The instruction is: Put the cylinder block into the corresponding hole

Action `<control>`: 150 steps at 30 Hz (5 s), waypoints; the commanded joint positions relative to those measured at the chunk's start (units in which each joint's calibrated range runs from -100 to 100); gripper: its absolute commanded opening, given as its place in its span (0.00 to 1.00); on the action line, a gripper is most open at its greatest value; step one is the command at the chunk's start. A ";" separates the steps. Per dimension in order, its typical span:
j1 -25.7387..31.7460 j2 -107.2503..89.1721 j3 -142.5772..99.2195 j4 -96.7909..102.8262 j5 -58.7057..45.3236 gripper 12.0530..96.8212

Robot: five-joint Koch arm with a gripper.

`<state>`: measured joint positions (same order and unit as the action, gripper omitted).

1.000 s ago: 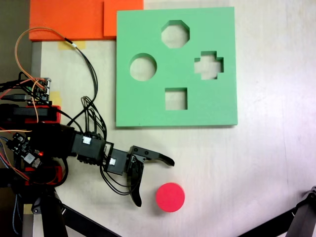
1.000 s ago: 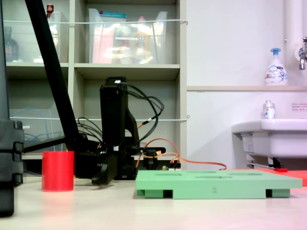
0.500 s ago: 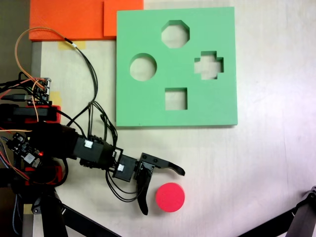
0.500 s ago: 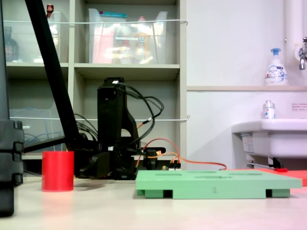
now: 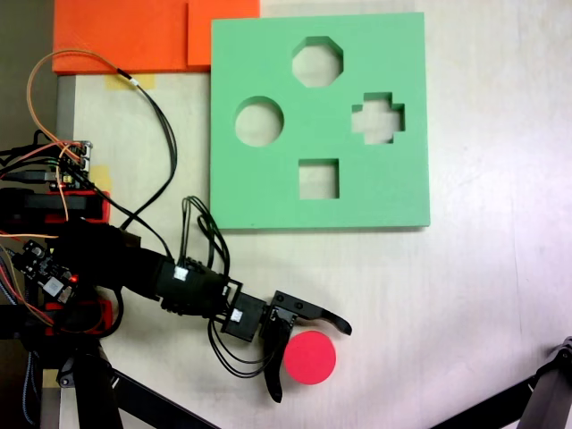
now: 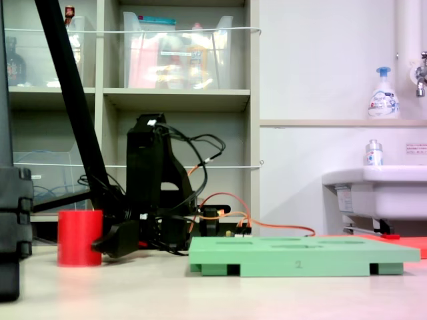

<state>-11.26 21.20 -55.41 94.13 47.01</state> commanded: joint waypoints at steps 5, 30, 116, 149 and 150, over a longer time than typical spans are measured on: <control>-0.15 -0.39 1.28 5.87 0.24 0.84; 0.39 -13.66 -8.89 5.87 0.29 0.19; 38.68 -29.16 -16.77 -3.18 1.86 0.21; 37.41 -26.09 -24.35 -1.54 1.95 0.52; 37.41 -26.37 -24.85 -1.54 1.95 0.56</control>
<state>26.54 -3.56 -79.32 91.09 48.62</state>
